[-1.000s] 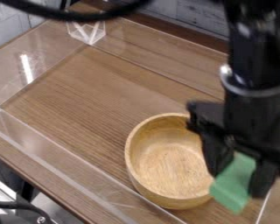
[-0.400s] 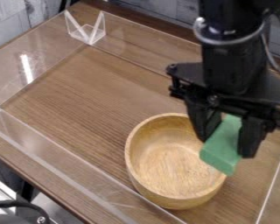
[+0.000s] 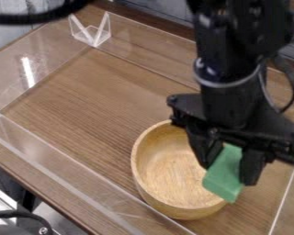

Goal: Put the green block in the brown bowl

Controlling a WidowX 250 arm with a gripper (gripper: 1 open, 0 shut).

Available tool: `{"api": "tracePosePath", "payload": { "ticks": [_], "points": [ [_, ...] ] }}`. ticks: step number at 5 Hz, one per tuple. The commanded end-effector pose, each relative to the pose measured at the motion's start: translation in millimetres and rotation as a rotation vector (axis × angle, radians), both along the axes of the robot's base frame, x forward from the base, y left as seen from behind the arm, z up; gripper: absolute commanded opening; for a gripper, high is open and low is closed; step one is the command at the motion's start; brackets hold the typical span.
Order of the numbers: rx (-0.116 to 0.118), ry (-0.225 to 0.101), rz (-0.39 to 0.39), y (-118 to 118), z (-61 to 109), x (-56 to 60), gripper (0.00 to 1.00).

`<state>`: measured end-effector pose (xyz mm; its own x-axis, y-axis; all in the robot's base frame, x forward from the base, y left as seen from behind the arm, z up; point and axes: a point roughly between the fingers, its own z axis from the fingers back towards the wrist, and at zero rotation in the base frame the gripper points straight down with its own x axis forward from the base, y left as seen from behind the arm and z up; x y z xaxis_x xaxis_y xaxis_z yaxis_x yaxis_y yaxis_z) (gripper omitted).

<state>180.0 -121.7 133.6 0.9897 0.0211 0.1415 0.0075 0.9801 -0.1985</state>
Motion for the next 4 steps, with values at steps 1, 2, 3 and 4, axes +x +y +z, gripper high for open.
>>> {"api": "tracePosePath", "payload": {
  "ticks": [1, 2, 3, 4],
  "points": [
    [-0.025, -0.043, 0.002, -1.0, 2.3, 1.9, 0.00],
    [-0.033, -0.045, 0.010, 5.2, 1.7, 1.2, 0.00],
    [-0.040, -0.045, 0.018, 10.2, 2.0, 0.3, 0.00],
    [-0.050, -0.044, 0.016, 14.0, 1.8, -0.4, 0.00]
  ]
}}
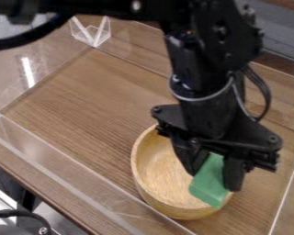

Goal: Put the green block in the brown bowl

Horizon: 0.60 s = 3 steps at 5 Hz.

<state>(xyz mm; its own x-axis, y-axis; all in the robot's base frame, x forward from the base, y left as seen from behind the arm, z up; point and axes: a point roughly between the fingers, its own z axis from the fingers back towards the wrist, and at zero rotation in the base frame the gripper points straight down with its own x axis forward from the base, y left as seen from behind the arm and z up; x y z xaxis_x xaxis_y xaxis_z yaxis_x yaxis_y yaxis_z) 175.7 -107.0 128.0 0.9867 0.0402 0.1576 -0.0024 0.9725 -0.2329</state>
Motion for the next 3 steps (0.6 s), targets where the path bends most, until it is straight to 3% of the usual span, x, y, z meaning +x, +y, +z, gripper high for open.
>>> {"api": "tracePosePath", "payload": {
  "ticks": [1, 3],
  "points": [
    [-0.020, -0.026, -0.002, 1.2, 5.9, 3.2, 0.00],
    [-0.028, -0.020, 0.002, 6.3, 2.1, 4.6, 0.00]
  ]
}}
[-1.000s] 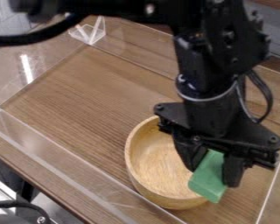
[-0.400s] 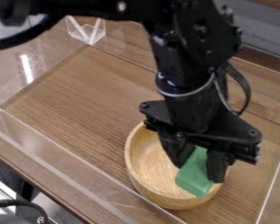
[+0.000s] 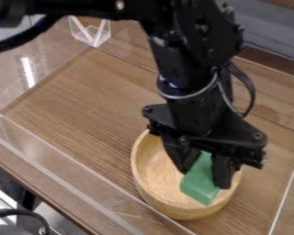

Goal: Put the green block in the brown bowl

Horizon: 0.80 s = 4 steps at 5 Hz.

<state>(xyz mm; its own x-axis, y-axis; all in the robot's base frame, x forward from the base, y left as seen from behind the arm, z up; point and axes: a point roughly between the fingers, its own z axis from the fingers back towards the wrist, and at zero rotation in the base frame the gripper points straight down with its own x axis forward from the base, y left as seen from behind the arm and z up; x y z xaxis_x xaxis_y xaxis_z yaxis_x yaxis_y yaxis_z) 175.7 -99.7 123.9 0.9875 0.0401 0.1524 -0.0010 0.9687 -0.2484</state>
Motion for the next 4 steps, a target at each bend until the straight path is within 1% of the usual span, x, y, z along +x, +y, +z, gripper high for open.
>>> {"api": "tracePosePath", "payload": {
  "ticks": [1, 4],
  "points": [
    [-0.014, -0.017, 0.011, 1.9, 1.5, 5.3, 0.00],
    [-0.022, -0.005, 0.029, 11.5, -5.4, 7.0, 0.00]
  ]
}}
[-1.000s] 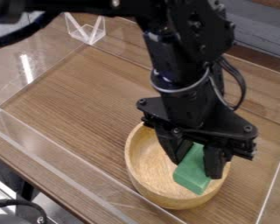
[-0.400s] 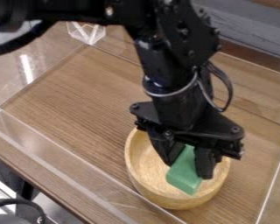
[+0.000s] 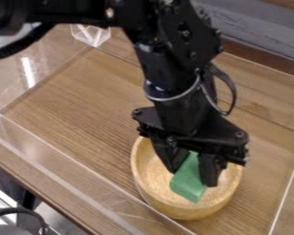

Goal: Put the green block in the brown bowl

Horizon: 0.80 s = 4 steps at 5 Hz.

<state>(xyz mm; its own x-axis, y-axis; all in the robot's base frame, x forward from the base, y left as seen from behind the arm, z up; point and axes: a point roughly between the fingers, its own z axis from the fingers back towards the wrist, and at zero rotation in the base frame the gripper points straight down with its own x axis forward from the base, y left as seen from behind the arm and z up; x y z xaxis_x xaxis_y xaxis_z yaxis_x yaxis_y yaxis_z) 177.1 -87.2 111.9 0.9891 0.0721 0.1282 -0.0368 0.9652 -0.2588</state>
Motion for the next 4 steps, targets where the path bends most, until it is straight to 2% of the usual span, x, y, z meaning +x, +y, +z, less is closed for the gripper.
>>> {"api": "tracePosePath", "payload": {
  "ticks": [1, 4],
  "points": [
    [-0.013, -0.024, 0.005, 1.6, 4.0, 6.1, 0.00],
    [-0.026, -0.011, 0.016, 6.4, -0.8, 7.3, 0.00]
  ]
}}
